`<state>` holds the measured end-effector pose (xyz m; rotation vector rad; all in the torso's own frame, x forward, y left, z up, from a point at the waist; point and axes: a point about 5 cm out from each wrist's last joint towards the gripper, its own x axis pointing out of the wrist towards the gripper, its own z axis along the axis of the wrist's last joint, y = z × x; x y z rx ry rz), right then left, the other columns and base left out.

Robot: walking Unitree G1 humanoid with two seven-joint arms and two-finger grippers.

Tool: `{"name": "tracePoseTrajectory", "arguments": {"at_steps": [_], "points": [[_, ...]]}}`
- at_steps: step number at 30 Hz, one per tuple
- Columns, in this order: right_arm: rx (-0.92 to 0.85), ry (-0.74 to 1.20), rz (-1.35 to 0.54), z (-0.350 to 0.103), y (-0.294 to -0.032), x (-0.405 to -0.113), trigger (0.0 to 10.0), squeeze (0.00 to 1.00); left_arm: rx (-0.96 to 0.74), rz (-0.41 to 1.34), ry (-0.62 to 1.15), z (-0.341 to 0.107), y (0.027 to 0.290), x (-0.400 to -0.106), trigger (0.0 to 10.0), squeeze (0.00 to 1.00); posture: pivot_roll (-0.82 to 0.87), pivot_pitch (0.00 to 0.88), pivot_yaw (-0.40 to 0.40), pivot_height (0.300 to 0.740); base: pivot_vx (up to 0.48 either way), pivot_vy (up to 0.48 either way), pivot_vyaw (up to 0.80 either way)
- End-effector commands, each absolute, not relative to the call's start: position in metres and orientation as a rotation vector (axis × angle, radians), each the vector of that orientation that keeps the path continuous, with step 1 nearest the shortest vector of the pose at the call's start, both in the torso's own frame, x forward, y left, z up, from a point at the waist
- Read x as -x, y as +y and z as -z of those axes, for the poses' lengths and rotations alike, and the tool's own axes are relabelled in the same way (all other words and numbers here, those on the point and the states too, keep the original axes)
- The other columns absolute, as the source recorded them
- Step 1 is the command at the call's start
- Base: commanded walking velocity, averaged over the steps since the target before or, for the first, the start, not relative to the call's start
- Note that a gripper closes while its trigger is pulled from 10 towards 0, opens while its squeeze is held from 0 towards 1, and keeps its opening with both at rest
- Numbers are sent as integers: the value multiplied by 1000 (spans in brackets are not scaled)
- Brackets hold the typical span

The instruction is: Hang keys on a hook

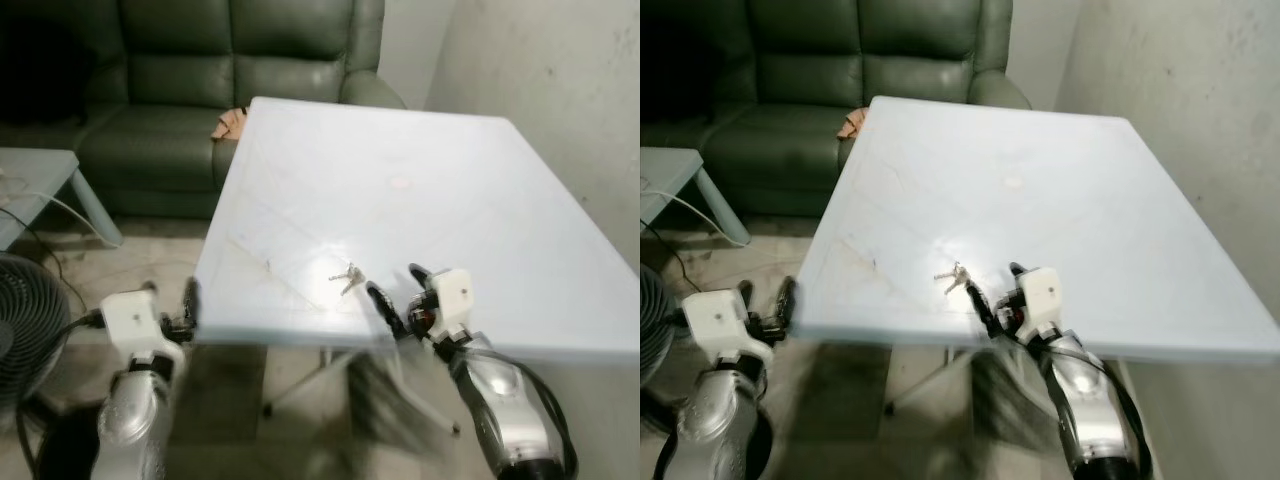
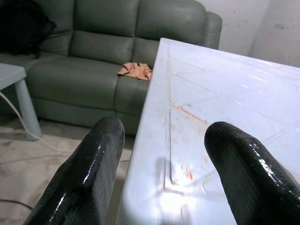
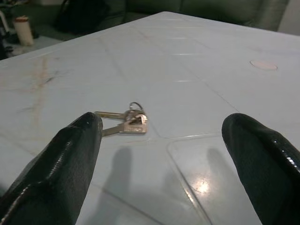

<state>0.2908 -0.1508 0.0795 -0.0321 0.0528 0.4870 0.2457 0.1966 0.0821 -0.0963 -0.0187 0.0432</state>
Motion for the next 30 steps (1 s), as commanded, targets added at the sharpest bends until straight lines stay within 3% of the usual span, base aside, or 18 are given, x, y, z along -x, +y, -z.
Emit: {"name": "tracePoseTrajectory", "arguments": {"at_steps": [1,5,6,7,8,18,26,27,30], "points": [[35,58,-539,-82,-146,-294,10000,1000,64,-1,-47,-88,191,-244,10000,0,-52,0,-58,732,0,0,0],[70,75,-564,-82,-144,-297,10000,1000,68,38,-39,-87,182,-241,10000,0,-44,0,-60,732,0,0,0],[83,89,-577,-81,-141,-300,10000,820,58,57,-35,-86,179,-239,10000,0,-42,0,-61,732,0,0,0],[81,92,-584,-81,-140,-301,10000,820,53,62,-33,-86,178,-238,10000,0,-42,0,-61,732,0,0,0],[84,108,-592,-81,-137,-303,10000,0,53,74,-29,-85,176,-236,10000,0,-39,0,-61,732,0,0,0],[90,150,-613,-86,-106,-321,10000,0,62,190,-13,-85,154,-229,10000,0,-38,3,-62,732,0,0,0],[87,137,-588,-91,-102,-327,10000,0,55,222,-16,-88,148,-224,10000,0,-38,25,-61,732,0,0,0],[70,152,-519,-95,-99,-335,10000,0,53,267,6,-88,141,-216,10000,0,-38,81,-60,732,0,0,0],[63,176,-443,-95,-99,-340,10000,0,50,297,12,-90,136,-210,10000,0,-36,94,-61,732,0,0,0]]}}
